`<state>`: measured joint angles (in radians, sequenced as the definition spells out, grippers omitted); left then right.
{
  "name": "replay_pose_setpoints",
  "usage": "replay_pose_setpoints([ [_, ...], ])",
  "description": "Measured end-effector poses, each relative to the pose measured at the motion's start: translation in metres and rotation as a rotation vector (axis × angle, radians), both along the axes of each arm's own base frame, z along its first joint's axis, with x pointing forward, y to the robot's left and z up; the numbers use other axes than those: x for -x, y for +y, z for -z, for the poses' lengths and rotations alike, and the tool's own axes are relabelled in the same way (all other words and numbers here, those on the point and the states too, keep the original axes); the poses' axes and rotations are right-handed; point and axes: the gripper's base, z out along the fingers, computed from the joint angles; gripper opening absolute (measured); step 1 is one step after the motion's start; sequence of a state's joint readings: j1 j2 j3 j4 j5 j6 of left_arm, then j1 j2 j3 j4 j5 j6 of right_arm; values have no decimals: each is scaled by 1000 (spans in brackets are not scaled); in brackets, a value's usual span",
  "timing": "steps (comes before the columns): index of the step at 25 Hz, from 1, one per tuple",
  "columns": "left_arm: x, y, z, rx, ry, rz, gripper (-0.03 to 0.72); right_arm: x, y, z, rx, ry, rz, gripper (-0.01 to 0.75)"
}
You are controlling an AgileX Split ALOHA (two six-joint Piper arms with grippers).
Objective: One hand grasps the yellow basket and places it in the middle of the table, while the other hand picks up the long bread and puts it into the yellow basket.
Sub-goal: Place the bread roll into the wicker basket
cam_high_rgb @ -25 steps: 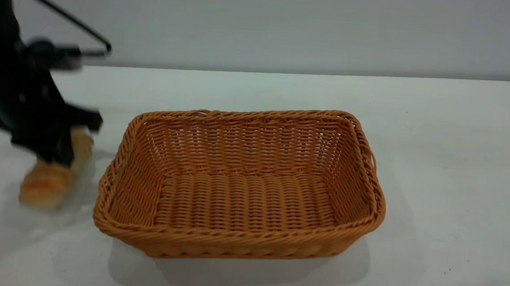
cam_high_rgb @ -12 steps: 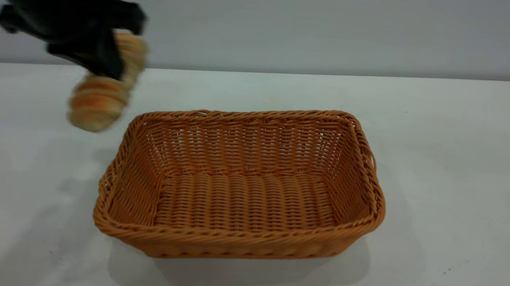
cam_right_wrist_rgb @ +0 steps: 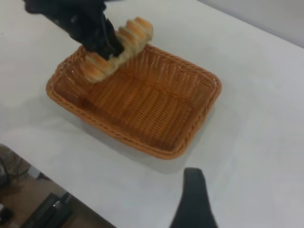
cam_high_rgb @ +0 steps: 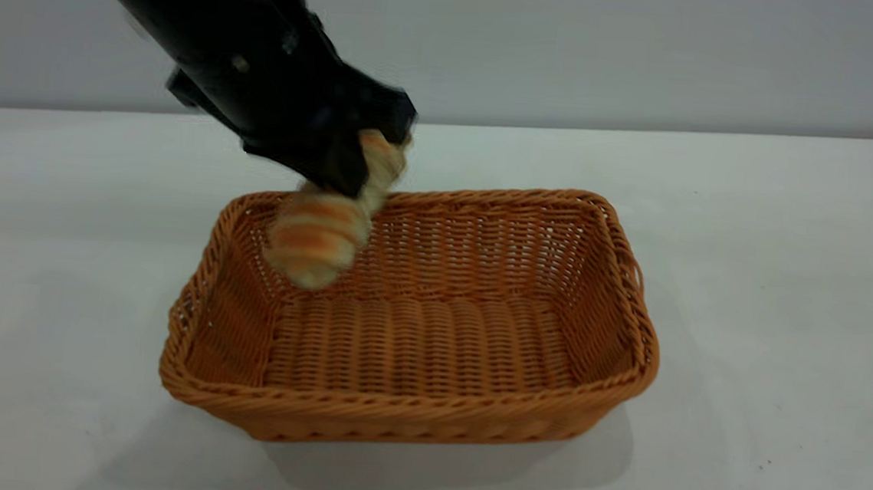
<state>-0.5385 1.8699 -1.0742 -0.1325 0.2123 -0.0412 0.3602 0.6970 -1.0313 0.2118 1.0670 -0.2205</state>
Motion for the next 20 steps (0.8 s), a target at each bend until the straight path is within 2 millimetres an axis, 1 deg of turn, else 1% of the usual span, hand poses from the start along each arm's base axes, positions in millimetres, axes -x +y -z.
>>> replay_pose_setpoints([
  [1, 1, -2, 5, -6, 10, 6, 57, 4, -2, 0, 4, -1, 5, 586],
  [3, 3, -7, 13, -17, 28, 18, 81, 10, -6, 0, 12, -1, 23, 586],
  [5, 5, -11, 17, -23, 38, 31, 138, 16, -10, 0, 21, 0, 34, 586],
  [8, 8, -15, 18, -24, 40, 41, 306, 23, -14, 0, 36, -3, 44, 586],
  [11, 8, -15, 18, -25, 43, 43, 491, 28, -16, 1, 34, 6, 48, 586],
  [13, 9, -14, 17, -40, 50, 55, 572, 30, -18, 1, 36, 15, 57, 586],
  [14, 11, -13, 14, -63, 50, 77, 601, 32, -19, 2, 41, 26, 67, 586],
  [16, 14, -9, 4, -118, 31, 140, 624, 34, -22, 4, 57, 44, 90, 586],
  [17, 16, -7, -3, -145, 21, 167, 624, 36, -24, 4, 63, 47, 105, 586],
  [20, 24, 1, -33, -186, -28, 208, 601, 39, -29, 3, 68, 28, 147, 586],
])
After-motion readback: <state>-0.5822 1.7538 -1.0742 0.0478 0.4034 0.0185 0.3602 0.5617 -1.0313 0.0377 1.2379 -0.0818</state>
